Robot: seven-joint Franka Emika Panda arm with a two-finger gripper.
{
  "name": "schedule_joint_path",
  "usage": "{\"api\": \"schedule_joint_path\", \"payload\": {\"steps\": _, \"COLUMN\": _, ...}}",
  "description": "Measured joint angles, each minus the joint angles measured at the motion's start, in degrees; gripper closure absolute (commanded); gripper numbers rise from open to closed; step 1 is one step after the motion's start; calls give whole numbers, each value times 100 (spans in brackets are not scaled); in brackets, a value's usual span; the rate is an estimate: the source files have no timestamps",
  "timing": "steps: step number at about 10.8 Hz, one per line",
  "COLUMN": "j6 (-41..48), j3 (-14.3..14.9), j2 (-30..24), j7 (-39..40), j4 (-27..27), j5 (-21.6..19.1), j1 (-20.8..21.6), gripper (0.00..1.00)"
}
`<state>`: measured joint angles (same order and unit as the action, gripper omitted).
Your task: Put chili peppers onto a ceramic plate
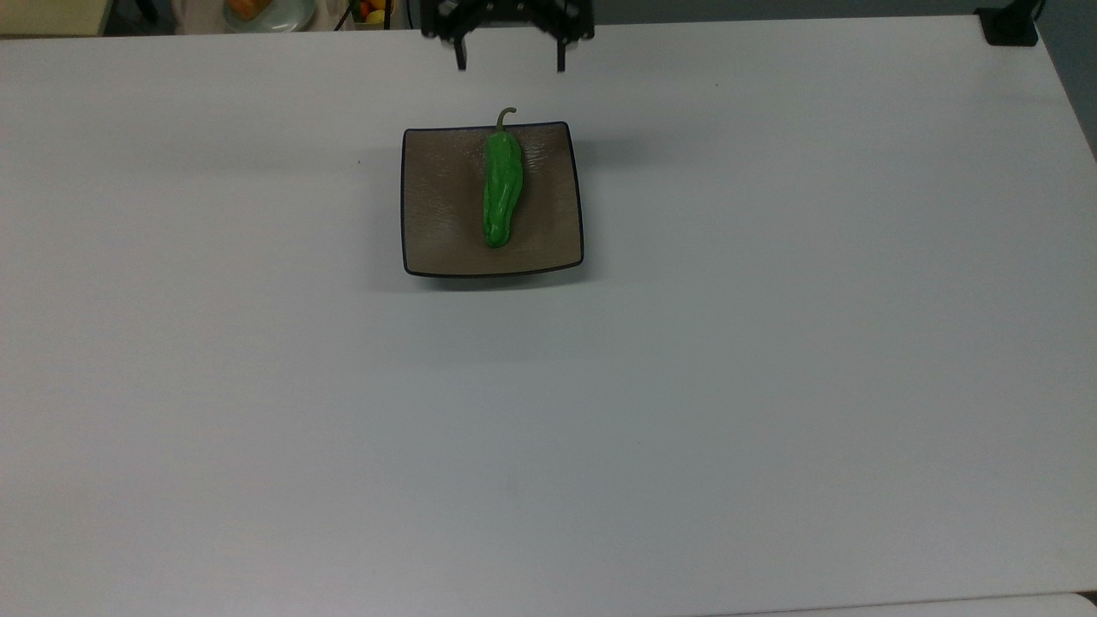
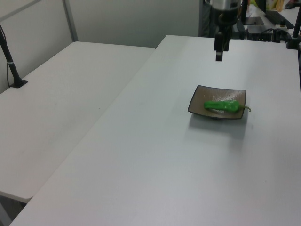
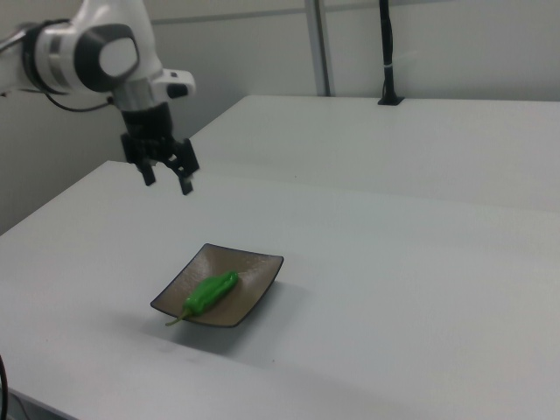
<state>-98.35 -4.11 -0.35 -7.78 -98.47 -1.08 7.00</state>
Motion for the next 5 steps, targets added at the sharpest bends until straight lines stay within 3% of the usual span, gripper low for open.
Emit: {"api": "schedule_joint_path", "payload": {"steps": 5, "j6": 409, "j3": 146, "j2": -302, "j7": 239, "j4": 255, "j5": -75, "j1": 421, "gripper": 0}}
